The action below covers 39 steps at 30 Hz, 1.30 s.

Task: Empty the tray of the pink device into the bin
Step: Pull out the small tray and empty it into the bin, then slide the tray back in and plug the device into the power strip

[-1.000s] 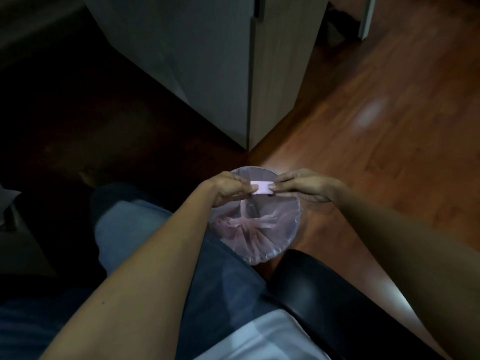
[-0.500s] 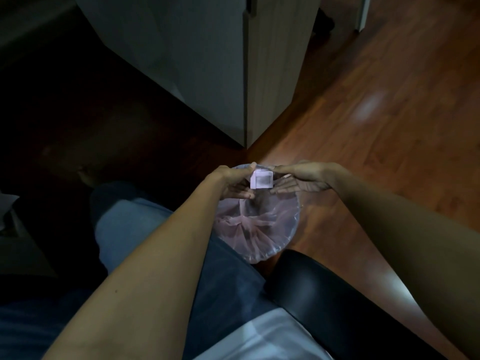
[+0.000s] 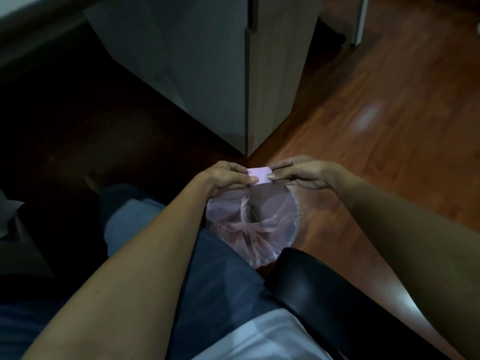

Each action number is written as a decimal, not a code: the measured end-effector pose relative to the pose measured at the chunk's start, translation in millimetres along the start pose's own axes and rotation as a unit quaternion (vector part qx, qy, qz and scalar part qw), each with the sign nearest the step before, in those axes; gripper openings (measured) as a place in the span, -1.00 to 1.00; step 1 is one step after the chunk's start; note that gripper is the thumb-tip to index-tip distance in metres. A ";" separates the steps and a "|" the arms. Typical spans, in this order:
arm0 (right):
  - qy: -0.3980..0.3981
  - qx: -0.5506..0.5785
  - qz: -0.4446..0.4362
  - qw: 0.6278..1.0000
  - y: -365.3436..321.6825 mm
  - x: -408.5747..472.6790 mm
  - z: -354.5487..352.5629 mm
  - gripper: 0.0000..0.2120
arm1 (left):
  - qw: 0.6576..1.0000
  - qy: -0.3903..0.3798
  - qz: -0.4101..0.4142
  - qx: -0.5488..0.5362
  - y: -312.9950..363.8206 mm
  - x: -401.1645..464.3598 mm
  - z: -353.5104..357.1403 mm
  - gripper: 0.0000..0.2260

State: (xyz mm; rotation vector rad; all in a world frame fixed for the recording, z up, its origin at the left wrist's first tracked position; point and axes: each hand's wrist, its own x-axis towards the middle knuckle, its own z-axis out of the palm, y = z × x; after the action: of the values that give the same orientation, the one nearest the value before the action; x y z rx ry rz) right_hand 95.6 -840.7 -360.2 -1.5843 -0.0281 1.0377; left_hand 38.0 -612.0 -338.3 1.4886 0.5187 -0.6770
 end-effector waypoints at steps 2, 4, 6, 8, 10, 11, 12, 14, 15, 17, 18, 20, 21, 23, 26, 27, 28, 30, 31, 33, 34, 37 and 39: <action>-0.024 -0.013 0.004 1.000 -11.8 -1.5 -3.0 -0.64 | 0.999 0.010 0.042 0.024 4.7 -4.9 -3.5 -0.65; -0.017 -0.021 -0.010 1.000 -22.6 -3.7 -2.1 -0.61 | 0.995 0.019 0.080 0.052 10.5 -7.8 -7.4 -0.57; 0.004 -0.029 -0.035 0.999 -31.6 -7.7 3.7 -0.65 | 0.990 0.035 0.114 0.068 16.9 -11.7 -12.4 -0.51; 0.029 -0.039 -0.065 0.997 -45.5 -13.5 11.2 -0.67 | 0.984 0.055 0.153 0.070 24.9 -16.6 -15.5 -0.50; 0.061 -0.020 -0.094 0.994 -57.3 -18.2 17.6 -0.61 | 0.977 0.073 0.183 0.078 35.2 -23.8 -16.5 -0.51; 0.070 -0.011 -0.108 0.992 -63.0 -20.7 20.8 -0.56 | 0.975 0.078 0.193 0.079 41.3 -28.1 -17.1 -0.52; 0.079 -0.009 -0.119 0.990 -68.9 -22.7 22.7 -0.53 | 0.974 0.080 0.200 0.077 47.7 -31.0 -17.5 -0.52; 0.096 -0.019 -0.139 0.985 -86.4 -29.3 24.1 -0.52 | 0.969 0.088 0.218 0.074 62.4 -37.6 -19.8 -0.52; 0.096 -0.023 -0.153 0.983 -97.0 -32.8 23.3 -0.53 | 0.966 0.093 0.230 0.076 71.3 -42.2 -21.0 -0.51; 0.099 -0.033 -0.182 0.978 -120.9 -44.5 23.2 -0.57 | 0.956 0.098 0.264 0.081 91.3 -54.5 -22.4 -0.49; 0.101 -0.044 -0.197 0.974 -133.3 -51.8 23.4 -0.59 | 0.950 0.099 0.284 0.086 101.4 -61.9 -22.5 -0.48; 0.108 -0.066 -0.221 0.967 -157.5 -67.8 23.6 -0.61 | 0.937 0.103 0.319 0.095 121.7 -77.6 -20.9 -0.49; 0.111 -0.075 -0.231 0.964 -169.1 -75.9 22.7 -0.60 | 0.931 0.105 0.335 0.102 131.7 -85.7 -20.0 -0.49; 0.114 -0.078 -0.251 0.958 -191.9 -92.7 21.1 -0.57 | 0.917 0.104 0.368 0.116 151.8 -103.2 -16.4 -0.50; 0.118 -0.063 -0.278 0.951 -226.4 -115.1 19.0 -0.53 | 0.896 0.106 0.406 0.143 184.5 -131.4 -12.8 -0.55; 0.116 -0.054 -0.285 0.950 -236.6 -120.8 18.5 -0.52 | 0.892 0.103 0.415 0.146 194.3 -140.8 -11.8 -0.57; 0.114 -0.048 -0.294 0.948 -247.7 -127.6 18.6 -0.50 | 0.887 0.100 0.424 0.151 204.6 -151.2 -11.5 -0.60; 0.109 -0.045 -0.309 0.944 -269.0 -138.6 21.6 -0.46 | 0.877 0.097 0.442 0.160 221.5 -171.4 -11.9 -0.62; 0.106 -0.046 -0.317 0.941 -279.6 -145.0 25.6 -0.46 | 0.872 0.100 0.451 0.164 229.1 -180.8 -13.2 -0.63; 0.094 -0.055 -0.339 0.935 -300.1 -155.1 34.8 -0.47 | 0.862 0.114 0.466 0.165 241.7 -200.4 -19.0 -0.67; 0.084 -0.060 -0.351 0.931 -310.6 -159.1 40.2 -0.48 | 0.860 0.120 0.470 0.159 247.8 -209.8 -23.3 -0.68; 0.056 -0.082 -0.380 0.920 -347.0 -160.9 59.5 -0.49 | 0.850 0.143 0.484 0.147 264.7 -238.0 -46.3 -0.61; 0.036 -0.094 -0.389 0.916 -369.0 -158.1 78.8 -0.49 | 0.845 0.159 0.489 0.145 271.4 -256.2 -66.6 -0.60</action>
State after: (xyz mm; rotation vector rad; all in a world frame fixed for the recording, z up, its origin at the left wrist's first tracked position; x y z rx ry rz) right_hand 137.1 -746.6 35.7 -1.5664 -0.6746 0.3508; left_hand 47.8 -533.4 32.4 1.9018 -0.1566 0.3262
